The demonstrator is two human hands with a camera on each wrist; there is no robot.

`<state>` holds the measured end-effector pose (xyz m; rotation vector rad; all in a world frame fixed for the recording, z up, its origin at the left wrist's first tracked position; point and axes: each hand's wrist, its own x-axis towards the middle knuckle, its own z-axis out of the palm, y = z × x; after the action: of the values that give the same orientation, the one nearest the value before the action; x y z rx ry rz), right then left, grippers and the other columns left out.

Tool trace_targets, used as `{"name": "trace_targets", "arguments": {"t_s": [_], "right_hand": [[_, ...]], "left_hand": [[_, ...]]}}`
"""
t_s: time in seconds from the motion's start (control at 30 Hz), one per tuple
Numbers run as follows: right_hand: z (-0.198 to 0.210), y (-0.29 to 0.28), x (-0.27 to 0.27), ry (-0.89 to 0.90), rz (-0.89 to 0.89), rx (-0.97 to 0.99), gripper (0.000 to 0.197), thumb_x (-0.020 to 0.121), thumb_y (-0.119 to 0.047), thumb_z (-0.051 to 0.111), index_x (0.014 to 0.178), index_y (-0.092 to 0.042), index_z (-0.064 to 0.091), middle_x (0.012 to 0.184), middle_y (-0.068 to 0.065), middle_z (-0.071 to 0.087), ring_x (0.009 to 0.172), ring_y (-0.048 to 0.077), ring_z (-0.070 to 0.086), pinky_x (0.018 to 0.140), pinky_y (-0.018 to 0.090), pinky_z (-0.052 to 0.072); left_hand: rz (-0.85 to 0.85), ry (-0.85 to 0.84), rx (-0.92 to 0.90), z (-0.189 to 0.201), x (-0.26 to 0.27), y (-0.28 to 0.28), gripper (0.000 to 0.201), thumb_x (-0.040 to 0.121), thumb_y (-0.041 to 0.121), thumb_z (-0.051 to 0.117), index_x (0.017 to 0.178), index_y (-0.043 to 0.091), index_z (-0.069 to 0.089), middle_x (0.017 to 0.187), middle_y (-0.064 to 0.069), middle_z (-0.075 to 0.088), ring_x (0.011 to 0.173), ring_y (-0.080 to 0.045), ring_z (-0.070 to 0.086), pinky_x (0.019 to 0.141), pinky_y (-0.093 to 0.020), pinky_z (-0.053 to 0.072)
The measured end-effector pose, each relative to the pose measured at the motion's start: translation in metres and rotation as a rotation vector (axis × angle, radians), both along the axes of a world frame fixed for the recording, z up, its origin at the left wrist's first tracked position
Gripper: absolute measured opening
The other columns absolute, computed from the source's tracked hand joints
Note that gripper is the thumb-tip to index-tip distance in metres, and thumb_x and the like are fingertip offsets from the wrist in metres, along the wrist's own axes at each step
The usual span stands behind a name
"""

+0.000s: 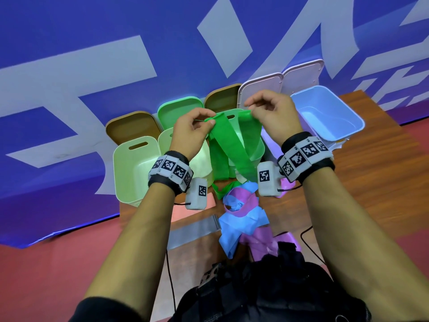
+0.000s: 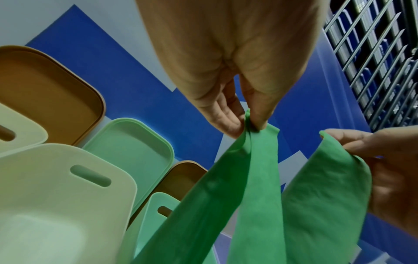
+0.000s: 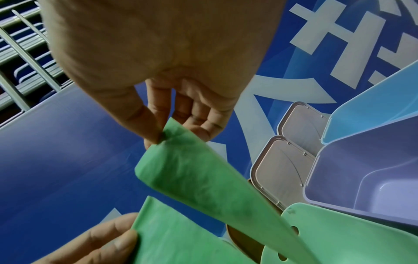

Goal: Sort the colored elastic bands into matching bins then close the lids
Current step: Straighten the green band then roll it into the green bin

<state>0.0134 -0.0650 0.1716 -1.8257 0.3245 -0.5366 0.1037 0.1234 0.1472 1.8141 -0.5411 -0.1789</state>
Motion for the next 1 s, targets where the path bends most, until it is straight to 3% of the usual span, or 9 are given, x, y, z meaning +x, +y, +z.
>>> {"name": "trace_targets", "arguments": {"t_s": [0.13, 0.2, 0.33, 0.5, 0.63, 0.7, 0.83, 0.9, 1.0], "right_hand": [[0.010, 0.005, -0.003, -0.031, 0.106, 0.083, 0.026, 0.070, -0.003, 0.053, 0.087, -0.011, 0.070, 0.076, 0.004, 0.062, 0.078, 0.018, 0.054, 0.076, 0.028, 0.047], [0.015, 0.004, -0.004, -0.056, 0.111, 0.097, 0.027, 0.069, -0.002, 0.051, 0.087, -0.010, 0.070, 0.076, 0.007, 0.060, 0.077, 0.019, 0.053, 0.075, 0.028, 0.046], [0.023, 0.005, -0.006, -0.081, 0.123, 0.098, 0.027, 0.069, -0.001, 0.050, 0.084, -0.013, 0.069, 0.075, 0.007, 0.059, 0.076, 0.020, 0.051, 0.074, 0.031, 0.043], [0.033, 0.007, -0.008, -0.119, 0.155, 0.103, 0.027, 0.071, 0.001, 0.050, 0.090, 0.000, 0.068, 0.075, -0.001, 0.060, 0.077, 0.020, 0.050, 0.072, 0.028, 0.042], [0.036, 0.010, -0.011, -0.100, 0.241, 0.092, 0.024, 0.075, 0.009, 0.053, 0.093, 0.002, 0.068, 0.084, 0.005, 0.064, 0.081, 0.018, 0.056, 0.077, 0.030, 0.044], [0.037, 0.013, -0.012, -0.100, 0.252, 0.072, 0.021, 0.077, 0.008, 0.058, 0.095, 0.001, 0.067, 0.085, 0.002, 0.066, 0.082, 0.015, 0.059, 0.079, 0.028, 0.047], [0.044, 0.012, -0.012, -0.133, 0.225, 0.107, 0.025, 0.081, 0.007, 0.067, 0.094, -0.014, 0.066, 0.092, 0.005, 0.067, 0.085, 0.013, 0.064, 0.090, 0.031, 0.054], [0.048, 0.012, -0.012, -0.153, 0.203, 0.131, 0.025, 0.081, 0.004, 0.070, 0.095, -0.016, 0.066, 0.096, 0.007, 0.067, 0.083, 0.016, 0.064, 0.089, 0.032, 0.057], [0.052, 0.012, -0.010, -0.182, 0.136, 0.128, 0.024, 0.082, 0.000, 0.072, 0.101, -0.013, 0.065, 0.108, 0.016, 0.065, 0.077, 0.013, 0.066, 0.083, 0.031, 0.058]], "left_hand": [[-0.007, -0.052, -0.028, 0.009, -0.001, -0.004, 0.014, 0.090, 0.006, 0.064, 0.096, 0.017, 0.070, 0.097, -0.002, 0.069, 0.088, -0.025, 0.065, 0.085, -0.035, 0.057], [-0.006, -0.075, -0.048, 0.013, 0.000, -0.006, 0.013, 0.090, 0.005, 0.063, 0.097, 0.014, 0.070, 0.098, -0.001, 0.069, 0.089, -0.021, 0.064, 0.085, -0.032, 0.056], [-0.013, -0.099, -0.067, 0.019, 0.000, -0.010, 0.012, 0.090, 0.008, 0.063, 0.098, 0.014, 0.070, 0.100, -0.004, 0.071, 0.092, -0.030, 0.065, 0.087, -0.040, 0.056], [-0.002, -0.107, -0.074, 0.027, -0.002, -0.013, 0.013, 0.089, 0.010, 0.064, 0.099, 0.013, 0.071, 0.100, -0.002, 0.071, 0.090, -0.032, 0.065, 0.087, -0.046, 0.055], [-0.021, -0.102, -0.121, 0.037, -0.008, -0.018, 0.016, 0.087, 0.005, 0.067, 0.103, 0.006, 0.069, 0.103, -0.005, 0.070, 0.090, -0.017, 0.065, 0.087, -0.033, 0.055], [-0.032, -0.098, -0.156, 0.042, -0.011, -0.020, 0.015, 0.086, 0.005, 0.069, 0.101, 0.006, 0.069, 0.099, -0.003, 0.070, 0.089, -0.011, 0.064, 0.087, -0.030, 0.054], [-0.077, -0.074, -0.235, 0.054, -0.016, -0.022, 0.011, 0.085, 0.007, 0.072, 0.095, 0.008, 0.070, 0.090, -0.003, 0.070, 0.084, -0.017, 0.064, 0.082, -0.039, 0.056], [-0.090, -0.071, -0.263, 0.060, -0.018, -0.023, 0.008, 0.086, 0.006, 0.071, 0.094, 0.008, 0.070, 0.084, 0.002, 0.070, 0.078, -0.012, 0.063, 0.071, -0.030, 0.053], [-0.108, -0.032, -0.335, 0.067, -0.022, -0.024, 0.009, 0.088, 0.000, 0.069, 0.096, 0.001, 0.069, 0.083, 0.000, 0.070, 0.078, -0.012, 0.066, 0.069, -0.025, 0.052]]}}
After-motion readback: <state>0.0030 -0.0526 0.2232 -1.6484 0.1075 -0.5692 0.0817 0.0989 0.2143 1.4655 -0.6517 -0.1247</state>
